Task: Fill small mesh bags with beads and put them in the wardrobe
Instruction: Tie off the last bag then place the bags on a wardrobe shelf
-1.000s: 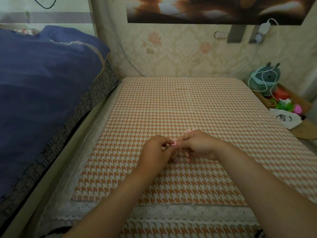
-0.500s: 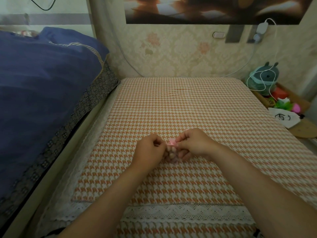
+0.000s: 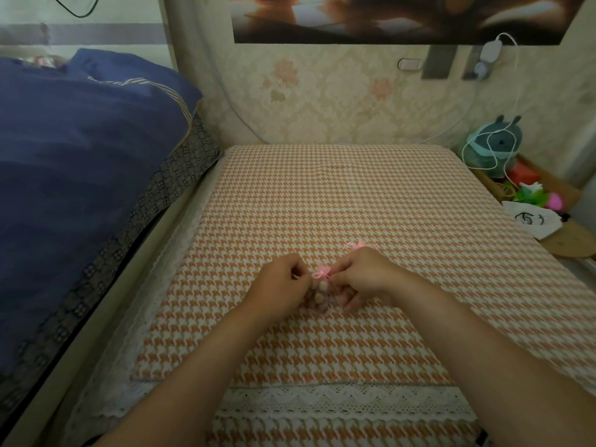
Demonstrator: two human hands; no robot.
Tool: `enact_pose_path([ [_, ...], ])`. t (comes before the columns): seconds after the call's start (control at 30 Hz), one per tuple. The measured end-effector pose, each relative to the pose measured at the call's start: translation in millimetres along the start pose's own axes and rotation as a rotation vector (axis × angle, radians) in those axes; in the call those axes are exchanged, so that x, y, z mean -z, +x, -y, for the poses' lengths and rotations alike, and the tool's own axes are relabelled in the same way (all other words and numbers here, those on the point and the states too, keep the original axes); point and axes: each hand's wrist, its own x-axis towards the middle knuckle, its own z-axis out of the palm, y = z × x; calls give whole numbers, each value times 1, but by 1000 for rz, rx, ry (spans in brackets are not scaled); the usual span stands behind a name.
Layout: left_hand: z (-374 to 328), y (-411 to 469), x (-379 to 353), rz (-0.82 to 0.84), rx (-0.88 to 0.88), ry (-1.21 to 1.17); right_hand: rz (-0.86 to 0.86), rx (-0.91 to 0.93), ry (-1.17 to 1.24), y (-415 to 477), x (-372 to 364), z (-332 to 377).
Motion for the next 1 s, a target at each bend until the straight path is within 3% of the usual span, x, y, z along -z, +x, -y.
enact_pose_path([
  [0.2, 5, 3, 0, -61, 18, -11, -45, -8, -14, 0, -7, -1],
  [0.43, 5, 2, 3, 47, 68, -121, -80, 31, -179, -2, -5, 1],
  [0.57, -3, -8, 6, 263, 24, -42, -335, 117, -436, -6, 12, 6],
  [0.7, -10, -6, 6, 285, -68, 106, -593, 79, -463, -4, 24, 1],
  [0.83, -18, 1, 10, 185, -66, 41, -486, -49, -522, 8, 18, -15],
  [1.0, -20, 14, 11, 51, -133, -80, -447, 76, -588, 23, 11, -19],
])
